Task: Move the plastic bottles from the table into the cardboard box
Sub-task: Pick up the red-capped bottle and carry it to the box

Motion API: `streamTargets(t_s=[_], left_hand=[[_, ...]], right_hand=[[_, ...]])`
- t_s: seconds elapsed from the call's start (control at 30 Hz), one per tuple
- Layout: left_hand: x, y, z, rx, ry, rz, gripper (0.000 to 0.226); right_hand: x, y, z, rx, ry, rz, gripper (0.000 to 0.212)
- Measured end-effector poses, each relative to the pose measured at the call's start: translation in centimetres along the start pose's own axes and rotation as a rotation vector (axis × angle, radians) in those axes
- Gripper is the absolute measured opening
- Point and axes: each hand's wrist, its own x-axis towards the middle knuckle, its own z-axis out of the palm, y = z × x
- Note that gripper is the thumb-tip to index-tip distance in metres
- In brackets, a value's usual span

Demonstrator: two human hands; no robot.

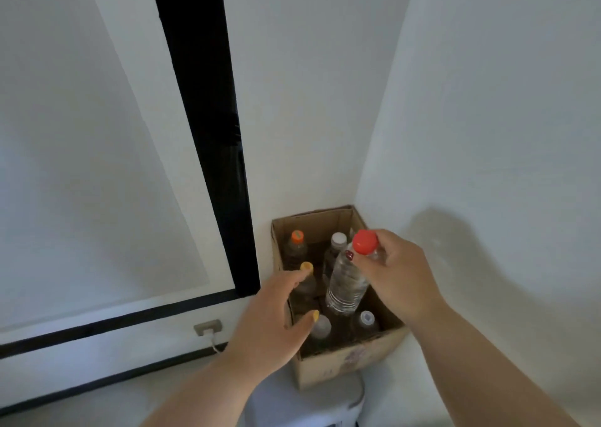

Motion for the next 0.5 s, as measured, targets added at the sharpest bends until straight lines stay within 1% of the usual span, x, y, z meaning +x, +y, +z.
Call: streamTargets(t_s=[0.17,0.27,0.33,0.5], left_hand=[[1.8,-2.3,2.4,0.114,-0.073,-0.099,0.069],[2.4,-2.8,3.4,0.211,-0.12,-0.111,0.073],[2.7,-3.2,4.1,0.26,-0.131,-0.099,0.077],[3.0,-4.1,4.7,0.261,-0.159,-0.115,0.087]], right_hand=[[1.9,4.8,4.4,-0.018,-0.185,0.045,0.014],[2.4,7.1,6.3,-0.067,-0.271,0.057,0.02],[2.6,8.4,7.4,-0.122,-0.348,0.067,0.017],[2.8,10.7,9.2,-0.195,-0.454,0.104,0.023]])
